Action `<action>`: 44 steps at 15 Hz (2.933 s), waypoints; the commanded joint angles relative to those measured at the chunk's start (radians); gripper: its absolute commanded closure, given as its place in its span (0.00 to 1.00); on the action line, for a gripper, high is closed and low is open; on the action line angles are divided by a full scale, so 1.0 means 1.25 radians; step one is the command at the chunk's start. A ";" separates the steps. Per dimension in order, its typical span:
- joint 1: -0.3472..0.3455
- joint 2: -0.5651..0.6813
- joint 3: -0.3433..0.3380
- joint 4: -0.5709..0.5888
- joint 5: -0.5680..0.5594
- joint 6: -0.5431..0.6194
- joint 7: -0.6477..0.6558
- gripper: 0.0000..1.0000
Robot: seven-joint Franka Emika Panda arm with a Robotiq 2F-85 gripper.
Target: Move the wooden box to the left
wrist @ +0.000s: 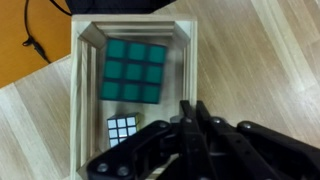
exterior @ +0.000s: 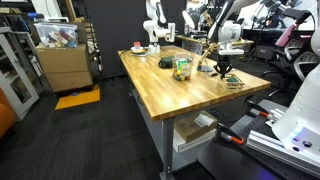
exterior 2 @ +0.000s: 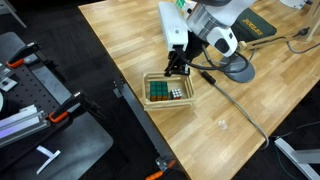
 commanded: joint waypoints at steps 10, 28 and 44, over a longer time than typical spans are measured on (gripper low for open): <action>-0.006 -0.029 0.015 -0.023 -0.031 0.012 -0.026 0.98; 0.026 -0.074 0.067 -0.051 -0.081 0.017 -0.042 0.98; 0.122 -0.095 0.135 -0.083 -0.181 0.016 -0.131 0.98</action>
